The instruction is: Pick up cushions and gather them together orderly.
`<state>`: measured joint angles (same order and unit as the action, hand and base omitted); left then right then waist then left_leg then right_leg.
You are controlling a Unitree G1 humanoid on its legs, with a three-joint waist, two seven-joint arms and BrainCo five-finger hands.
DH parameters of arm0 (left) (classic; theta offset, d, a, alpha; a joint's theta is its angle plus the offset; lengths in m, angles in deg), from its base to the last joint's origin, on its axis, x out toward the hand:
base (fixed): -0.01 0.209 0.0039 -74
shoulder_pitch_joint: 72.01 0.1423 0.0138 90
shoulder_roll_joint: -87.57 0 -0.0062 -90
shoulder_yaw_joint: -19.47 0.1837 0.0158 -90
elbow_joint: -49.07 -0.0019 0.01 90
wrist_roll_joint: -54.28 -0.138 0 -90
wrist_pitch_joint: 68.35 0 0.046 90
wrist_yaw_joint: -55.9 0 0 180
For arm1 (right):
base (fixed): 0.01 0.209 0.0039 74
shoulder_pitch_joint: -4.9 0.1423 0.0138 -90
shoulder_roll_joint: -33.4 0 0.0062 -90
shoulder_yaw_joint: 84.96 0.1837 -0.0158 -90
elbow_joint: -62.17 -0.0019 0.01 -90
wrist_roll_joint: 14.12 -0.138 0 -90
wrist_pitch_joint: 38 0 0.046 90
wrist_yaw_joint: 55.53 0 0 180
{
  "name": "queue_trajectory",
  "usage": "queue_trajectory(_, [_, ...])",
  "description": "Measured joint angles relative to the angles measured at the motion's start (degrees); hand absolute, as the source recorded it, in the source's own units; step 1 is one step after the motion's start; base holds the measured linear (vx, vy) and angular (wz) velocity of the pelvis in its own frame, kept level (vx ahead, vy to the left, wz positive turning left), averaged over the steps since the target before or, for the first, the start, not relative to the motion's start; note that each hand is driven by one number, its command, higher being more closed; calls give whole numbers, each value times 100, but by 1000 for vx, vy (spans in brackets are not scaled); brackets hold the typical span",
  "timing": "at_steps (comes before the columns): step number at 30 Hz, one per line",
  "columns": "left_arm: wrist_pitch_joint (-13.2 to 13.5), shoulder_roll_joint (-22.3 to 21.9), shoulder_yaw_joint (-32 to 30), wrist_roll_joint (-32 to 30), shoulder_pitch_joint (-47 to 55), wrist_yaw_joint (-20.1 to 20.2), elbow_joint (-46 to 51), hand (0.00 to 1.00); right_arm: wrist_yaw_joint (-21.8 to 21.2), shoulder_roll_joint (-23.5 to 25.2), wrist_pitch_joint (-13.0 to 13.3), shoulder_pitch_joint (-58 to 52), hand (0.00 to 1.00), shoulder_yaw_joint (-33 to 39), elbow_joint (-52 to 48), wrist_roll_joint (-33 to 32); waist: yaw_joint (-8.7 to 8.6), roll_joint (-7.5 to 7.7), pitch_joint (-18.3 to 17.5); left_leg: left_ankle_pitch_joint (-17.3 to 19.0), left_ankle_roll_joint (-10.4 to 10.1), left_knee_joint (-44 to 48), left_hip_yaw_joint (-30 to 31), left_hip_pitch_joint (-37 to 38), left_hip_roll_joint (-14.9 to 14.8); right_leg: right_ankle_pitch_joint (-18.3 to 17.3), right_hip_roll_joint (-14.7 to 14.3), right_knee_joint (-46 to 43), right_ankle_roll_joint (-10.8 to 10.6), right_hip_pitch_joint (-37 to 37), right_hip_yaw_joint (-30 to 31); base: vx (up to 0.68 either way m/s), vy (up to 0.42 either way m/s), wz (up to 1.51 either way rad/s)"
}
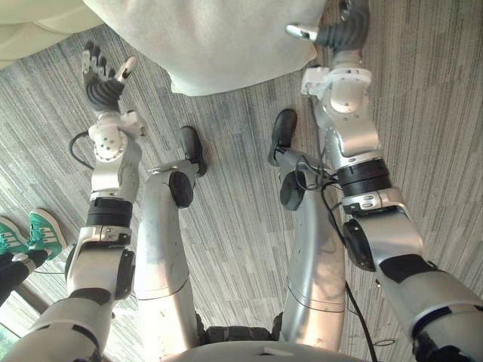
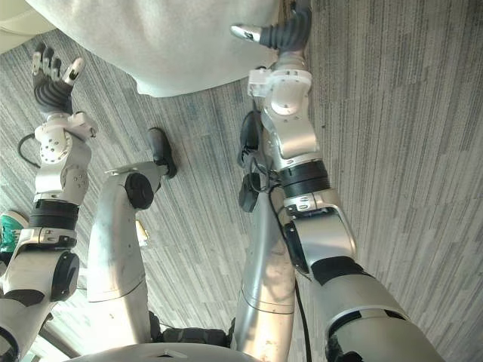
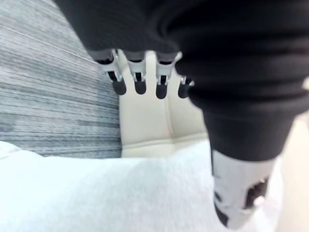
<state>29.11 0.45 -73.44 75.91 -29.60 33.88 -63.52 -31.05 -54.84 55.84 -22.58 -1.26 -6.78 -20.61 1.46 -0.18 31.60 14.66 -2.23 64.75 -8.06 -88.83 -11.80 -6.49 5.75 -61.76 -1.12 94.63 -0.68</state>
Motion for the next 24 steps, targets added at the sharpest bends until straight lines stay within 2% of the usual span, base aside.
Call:
queue_trajectory(5, [-26,-252,292,-447,-458,-268,174,100,127,321,124,142,100,-22,-100,-51,-26,0,0,-27,-48,-26,-3,-137,-8,-1,-6,15,2,141,-10,0,0,0])
queue_trajectory(12, [-83,-366,368,-499,-619,-576,271,100,231,701,213,106,100,-29,-399,-242,-104,0,0,-34,-61,-85,18,-201,-43,11,-38,101,9,180,-50,-7,-1,-1])
queue_trajectory(17, [-119,-320,295,-498,-618,-828,354,100,303,718,233,89,100,-28,-491,-358,-128,0,-1,-77,-126,-184,28,-208,-79,49,-94,211,53,182,-78,-28,-12,-4])
queue_trajectory(24, [-124,-321,238,-497,-617,-1015,401,100,344,700,403,52,100,35,-506,-715,-155,-3,-7,-145,-185,-285,114,-189,-87,94,-99,303,126,112,-196,-9,-7,0])
